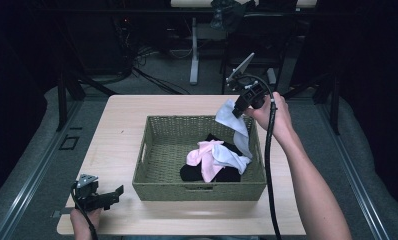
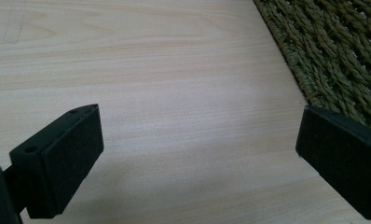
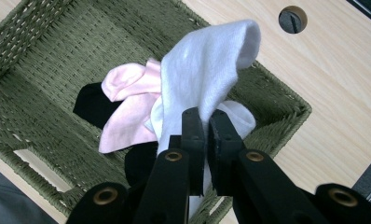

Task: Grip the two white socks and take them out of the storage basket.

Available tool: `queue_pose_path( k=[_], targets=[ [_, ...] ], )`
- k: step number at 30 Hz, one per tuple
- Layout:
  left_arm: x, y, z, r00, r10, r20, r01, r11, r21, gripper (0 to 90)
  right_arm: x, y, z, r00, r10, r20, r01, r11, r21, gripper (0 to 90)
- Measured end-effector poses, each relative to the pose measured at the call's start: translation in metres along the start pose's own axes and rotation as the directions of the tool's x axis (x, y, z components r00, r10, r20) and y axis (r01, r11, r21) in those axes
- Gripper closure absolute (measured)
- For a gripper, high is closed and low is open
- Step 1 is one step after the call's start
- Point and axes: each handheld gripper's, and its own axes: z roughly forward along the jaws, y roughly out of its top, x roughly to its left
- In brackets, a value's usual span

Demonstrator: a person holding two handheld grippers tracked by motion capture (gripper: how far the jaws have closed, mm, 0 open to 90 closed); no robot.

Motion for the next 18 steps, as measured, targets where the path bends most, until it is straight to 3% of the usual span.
queue_pose_path(
  k=[18],
  targets=[
    [-0.001,0.002,0.002,0.9999,0.007,0.01,-0.007,0.9999,0.013,0.8,-0.004,0.008,-0.027,0.9997,0.007,0.024,-0.006,0.9996,-0.028,86.2]
  ],
)
